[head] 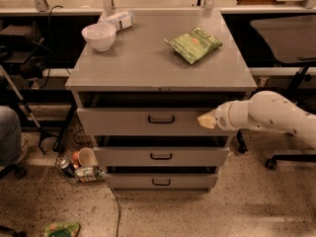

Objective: Close top drawer

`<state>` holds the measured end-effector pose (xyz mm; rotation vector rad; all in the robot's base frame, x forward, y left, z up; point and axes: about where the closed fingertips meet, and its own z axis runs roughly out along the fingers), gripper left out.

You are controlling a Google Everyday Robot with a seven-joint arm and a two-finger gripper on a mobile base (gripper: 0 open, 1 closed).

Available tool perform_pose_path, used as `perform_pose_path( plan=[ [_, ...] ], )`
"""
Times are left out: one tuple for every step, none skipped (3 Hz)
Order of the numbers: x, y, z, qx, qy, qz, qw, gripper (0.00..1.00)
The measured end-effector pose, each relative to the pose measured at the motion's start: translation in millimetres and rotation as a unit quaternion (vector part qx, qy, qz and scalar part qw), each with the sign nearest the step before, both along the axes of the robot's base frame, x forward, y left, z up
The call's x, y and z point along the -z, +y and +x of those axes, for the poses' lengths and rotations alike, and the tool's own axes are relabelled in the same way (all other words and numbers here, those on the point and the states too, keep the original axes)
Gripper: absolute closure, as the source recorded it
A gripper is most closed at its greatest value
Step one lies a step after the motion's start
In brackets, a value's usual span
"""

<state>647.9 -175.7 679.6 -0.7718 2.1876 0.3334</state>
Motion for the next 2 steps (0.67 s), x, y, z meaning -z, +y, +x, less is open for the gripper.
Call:
perform_pose_path(
  plan=[
    [-1.4, -14.1, -35.1, 0.009, 0.007, 0.01, 0.9999, 1.0],
    [-7.9, -44.2, -111.3, 0.035, 0.027, 0.019, 0.9988, 1.0]
  ],
)
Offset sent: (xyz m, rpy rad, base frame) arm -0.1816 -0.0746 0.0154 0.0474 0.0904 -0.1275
